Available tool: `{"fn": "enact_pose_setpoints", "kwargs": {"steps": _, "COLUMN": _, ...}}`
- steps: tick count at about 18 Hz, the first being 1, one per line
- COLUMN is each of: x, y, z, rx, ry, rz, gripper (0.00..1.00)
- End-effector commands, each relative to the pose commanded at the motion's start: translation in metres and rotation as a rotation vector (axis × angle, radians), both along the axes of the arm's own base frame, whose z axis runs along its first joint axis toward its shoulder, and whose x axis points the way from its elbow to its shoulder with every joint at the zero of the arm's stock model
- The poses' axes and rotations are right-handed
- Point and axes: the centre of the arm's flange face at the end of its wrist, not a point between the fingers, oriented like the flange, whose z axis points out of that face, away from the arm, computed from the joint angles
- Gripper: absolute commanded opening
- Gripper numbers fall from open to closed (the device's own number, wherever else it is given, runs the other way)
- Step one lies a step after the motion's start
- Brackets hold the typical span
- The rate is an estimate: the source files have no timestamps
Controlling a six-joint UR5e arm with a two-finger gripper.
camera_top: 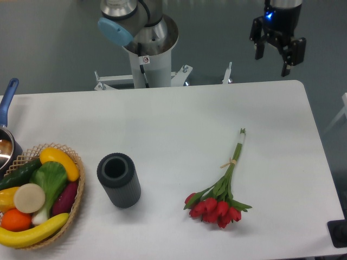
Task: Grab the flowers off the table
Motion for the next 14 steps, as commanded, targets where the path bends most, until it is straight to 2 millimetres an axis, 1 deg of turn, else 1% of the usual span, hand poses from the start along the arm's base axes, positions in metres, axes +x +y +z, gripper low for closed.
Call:
{"fn": "enact_pose_setpoints", "kwargs": {"steps": 4, "x": -0.001, "y": -0.001, "z": 0.004, "rx": -0.005, "ry": 0.013, "rz": 0.006, "gripper": 1.0}}
{"fn": "enact_pose_setpoints", "kwargs": {"steps": 7, "x": 0.0, "y": 0.002, "z": 0.004, "rx": 0.02, "ry": -0.012, "rz": 0.087, "gripper": 1.0}}
{"fn": "enact_pose_setpoints", "kwargs": {"steps": 10, "x": 0.001, "y": 0.013, "z": 0.008, "rx": 0.067, "ry": -0.044, "rz": 0.224, "gripper": 1.0}}
{"fn": "enact_pose_setpoints", "kwargs": {"steps": 13, "x": 0.004, "y": 0.039, "z": 0.003, "rx": 0.104, "ry": -0.022, "rz": 0.269, "gripper": 1.0}}
{"fn": "enact_pose_setpoints", "kwargs": {"steps": 14, "x": 0.003, "y": 0.042, "z": 0.001, "rx": 0.114, "ry": -0.014, "rz": 0.29, "gripper": 1.0}}
